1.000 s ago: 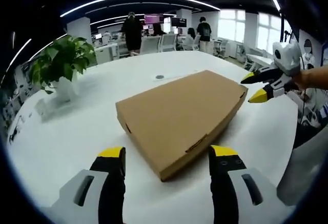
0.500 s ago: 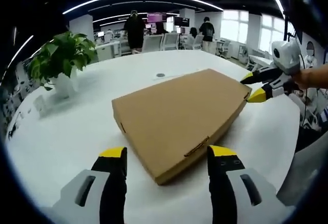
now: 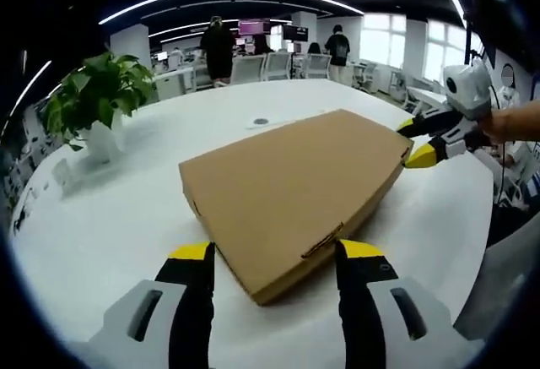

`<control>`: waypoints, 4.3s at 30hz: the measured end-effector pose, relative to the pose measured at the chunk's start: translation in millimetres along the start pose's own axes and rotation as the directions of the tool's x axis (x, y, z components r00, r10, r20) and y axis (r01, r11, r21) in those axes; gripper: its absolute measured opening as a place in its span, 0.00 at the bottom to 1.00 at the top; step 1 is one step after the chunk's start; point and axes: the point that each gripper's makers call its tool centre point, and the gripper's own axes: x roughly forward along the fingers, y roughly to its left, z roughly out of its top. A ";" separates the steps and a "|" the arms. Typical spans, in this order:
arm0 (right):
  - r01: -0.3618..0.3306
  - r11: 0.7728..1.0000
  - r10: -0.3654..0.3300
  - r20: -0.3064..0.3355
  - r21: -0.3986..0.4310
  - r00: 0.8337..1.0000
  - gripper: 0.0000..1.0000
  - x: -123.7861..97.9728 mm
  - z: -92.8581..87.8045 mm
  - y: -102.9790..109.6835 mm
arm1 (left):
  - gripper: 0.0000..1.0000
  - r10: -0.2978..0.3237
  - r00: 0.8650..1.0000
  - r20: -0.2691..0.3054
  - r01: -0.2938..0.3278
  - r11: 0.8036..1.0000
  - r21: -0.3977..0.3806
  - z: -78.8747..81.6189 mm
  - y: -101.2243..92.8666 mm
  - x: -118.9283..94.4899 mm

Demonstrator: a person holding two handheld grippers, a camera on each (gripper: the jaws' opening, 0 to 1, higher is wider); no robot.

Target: Operate the shoe box by opening the lid, removing the specified soft item, and placing it in the target area until the item is outside and the box remains undamaged.

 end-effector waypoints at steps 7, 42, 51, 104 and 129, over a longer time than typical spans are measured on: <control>0.007 1.000 -0.007 0.008 0.010 1.000 0.46 0.6 0.2 1.4 | 0.58 -0.005 1.000 0.000 0.005 1.000 0.005 0.2 1.9 0.5; 0.024 1.000 -0.024 -0.016 0.005 1.000 0.40 -10.9 -5.2 24.3 | 0.57 -0.072 0.997 -0.032 0.073 0.996 0.048 -3.8 7.0 -7.4; 0.021 1.000 -0.020 -0.014 0.013 1.000 0.38 -12.8 -6.2 35.1 | 0.57 -0.091 0.995 -0.042 0.093 0.994 0.062 -6.0 9.4 -13.7; -0.020 0.999 0.019 0.036 0.036 0.999 0.32 -11.0 0.4 115.0 | 0.57 -0.165 0.980 -0.116 0.178 0.977 0.117 -37.7 53.3 -57.7; -0.047 0.998 0.046 0.056 0.029 0.997 0.32 0.5 11.7 148.9 | 0.57 -0.146 0.981 -0.129 0.159 0.982 0.103 -55.5 77.3 -85.1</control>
